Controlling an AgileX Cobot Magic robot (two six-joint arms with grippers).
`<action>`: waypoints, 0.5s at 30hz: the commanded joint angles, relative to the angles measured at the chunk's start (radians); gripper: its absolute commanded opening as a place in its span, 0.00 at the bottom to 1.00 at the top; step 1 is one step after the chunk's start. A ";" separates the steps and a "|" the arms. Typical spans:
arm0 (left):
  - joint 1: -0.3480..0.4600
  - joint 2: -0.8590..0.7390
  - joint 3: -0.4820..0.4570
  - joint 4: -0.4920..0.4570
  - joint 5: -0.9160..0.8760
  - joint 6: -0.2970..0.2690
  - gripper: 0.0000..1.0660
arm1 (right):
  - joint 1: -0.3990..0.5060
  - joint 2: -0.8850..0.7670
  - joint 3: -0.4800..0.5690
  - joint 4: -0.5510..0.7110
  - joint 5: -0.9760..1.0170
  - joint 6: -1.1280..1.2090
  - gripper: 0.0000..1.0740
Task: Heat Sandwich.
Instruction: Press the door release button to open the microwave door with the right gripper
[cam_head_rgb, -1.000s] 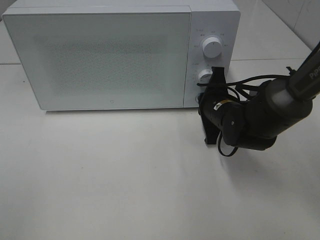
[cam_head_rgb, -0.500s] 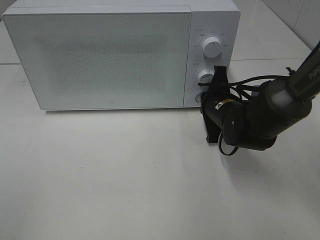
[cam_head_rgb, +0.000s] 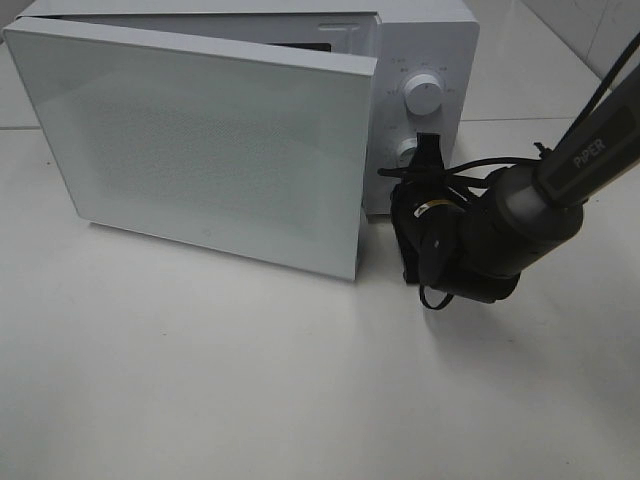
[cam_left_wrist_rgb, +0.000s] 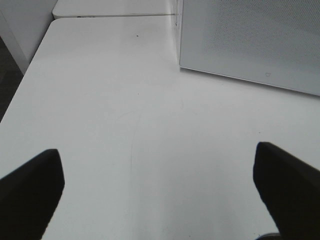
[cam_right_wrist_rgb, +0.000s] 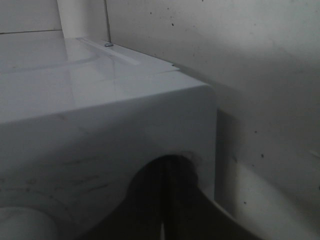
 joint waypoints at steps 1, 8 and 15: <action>0.004 -0.025 0.004 -0.004 -0.010 -0.008 0.92 | -0.040 0.008 -0.097 -0.074 -0.216 -0.017 0.00; 0.004 -0.025 0.004 -0.004 -0.010 -0.008 0.92 | -0.040 -0.004 -0.078 -0.085 -0.141 -0.015 0.00; 0.004 -0.025 0.004 -0.004 -0.010 -0.008 0.92 | -0.040 -0.058 -0.011 -0.094 0.008 -0.002 0.00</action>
